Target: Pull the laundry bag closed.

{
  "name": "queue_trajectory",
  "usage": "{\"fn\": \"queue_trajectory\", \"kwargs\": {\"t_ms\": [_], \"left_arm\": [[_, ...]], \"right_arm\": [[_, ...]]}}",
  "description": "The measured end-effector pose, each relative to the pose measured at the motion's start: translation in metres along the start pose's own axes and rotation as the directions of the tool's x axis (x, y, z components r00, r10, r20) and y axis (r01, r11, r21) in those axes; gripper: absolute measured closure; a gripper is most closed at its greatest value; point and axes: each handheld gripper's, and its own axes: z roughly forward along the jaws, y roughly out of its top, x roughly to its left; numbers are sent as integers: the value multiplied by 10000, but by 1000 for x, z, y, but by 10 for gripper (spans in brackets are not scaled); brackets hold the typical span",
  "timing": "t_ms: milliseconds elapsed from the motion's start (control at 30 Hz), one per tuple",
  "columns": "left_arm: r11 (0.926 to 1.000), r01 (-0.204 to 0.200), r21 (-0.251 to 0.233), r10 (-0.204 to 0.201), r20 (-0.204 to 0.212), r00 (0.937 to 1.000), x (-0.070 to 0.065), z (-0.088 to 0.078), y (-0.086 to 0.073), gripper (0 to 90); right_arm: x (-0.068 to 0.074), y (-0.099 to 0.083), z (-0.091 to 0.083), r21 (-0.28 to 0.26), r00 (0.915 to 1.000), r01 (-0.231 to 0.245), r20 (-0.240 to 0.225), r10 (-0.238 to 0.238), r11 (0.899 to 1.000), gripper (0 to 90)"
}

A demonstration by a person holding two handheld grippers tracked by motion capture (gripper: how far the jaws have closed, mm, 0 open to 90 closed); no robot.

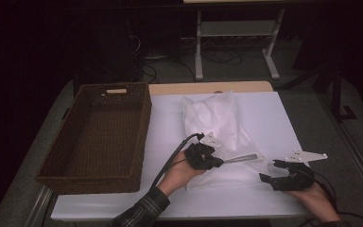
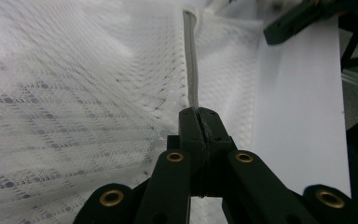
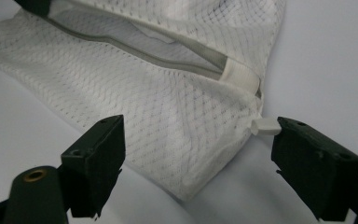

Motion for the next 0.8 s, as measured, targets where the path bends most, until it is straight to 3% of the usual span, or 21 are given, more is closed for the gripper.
{"fn": "queue_trajectory", "kwargs": {"t_ms": [233, 433, 667, 800], "left_arm": [[9977, -75, 669, 82, -100, 9999, 2, 21, -7, 892], [9978, 45, 660, -36, -135, 9999, 6, 25, -10, 872], [9978, -35, 657, 50, -229, 9997, 5, 26, -11, 768], [9992, 80, 381, -70, -272, 9996, 4, 18, -10, 708]], "right_arm": [[1, 0, 0, 38, 10000, 38, -42, -38, 10000, 170], [1, 0, 1, 43, 10000, 56, -72, -56, 10000, 170], [2, 0, 1, 23, 9999, 131, -101, -130, 9999, 170], [2, 1, 0, -46, 9998, 148, -126, -148, 9999, 170]]}}
